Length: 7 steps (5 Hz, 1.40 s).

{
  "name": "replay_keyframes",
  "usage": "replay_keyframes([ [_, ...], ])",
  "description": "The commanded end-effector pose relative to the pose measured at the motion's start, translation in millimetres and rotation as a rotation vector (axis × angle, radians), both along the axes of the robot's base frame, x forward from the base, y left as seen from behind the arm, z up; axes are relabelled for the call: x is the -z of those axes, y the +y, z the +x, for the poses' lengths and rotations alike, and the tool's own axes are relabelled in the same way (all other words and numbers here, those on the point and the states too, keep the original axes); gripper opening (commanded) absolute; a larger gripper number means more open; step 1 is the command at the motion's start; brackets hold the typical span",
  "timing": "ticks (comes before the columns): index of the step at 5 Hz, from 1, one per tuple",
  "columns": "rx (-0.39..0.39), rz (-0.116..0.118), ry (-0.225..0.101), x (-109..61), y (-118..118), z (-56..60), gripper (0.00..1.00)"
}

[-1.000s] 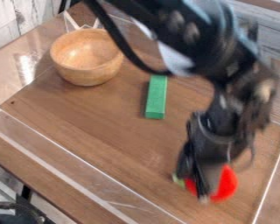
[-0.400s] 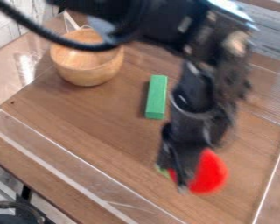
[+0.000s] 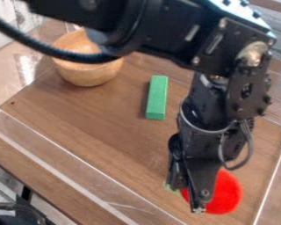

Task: Move the red object to the left side of the table

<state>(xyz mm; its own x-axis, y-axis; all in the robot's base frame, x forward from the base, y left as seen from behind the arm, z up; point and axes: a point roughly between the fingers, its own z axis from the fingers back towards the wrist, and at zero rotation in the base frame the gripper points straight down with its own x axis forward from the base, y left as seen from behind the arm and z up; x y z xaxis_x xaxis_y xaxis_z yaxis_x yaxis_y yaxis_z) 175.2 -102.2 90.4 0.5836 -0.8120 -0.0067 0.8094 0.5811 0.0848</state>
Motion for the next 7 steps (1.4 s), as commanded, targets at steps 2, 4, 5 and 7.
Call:
replay_keyframes([
  [2, -0.022, -0.043, -0.017, 3.0, 16.2, 3.2, 1.00],
  [4, 0.101, -0.072, -0.004, -1.7, -0.8, 29.2, 0.00],
  [5, 0.160, -0.097, -0.004, 6.7, -2.4, 33.7, 1.00],
  [7, 0.159, -0.123, -0.006, 28.6, 35.0, 19.9, 1.00],
])
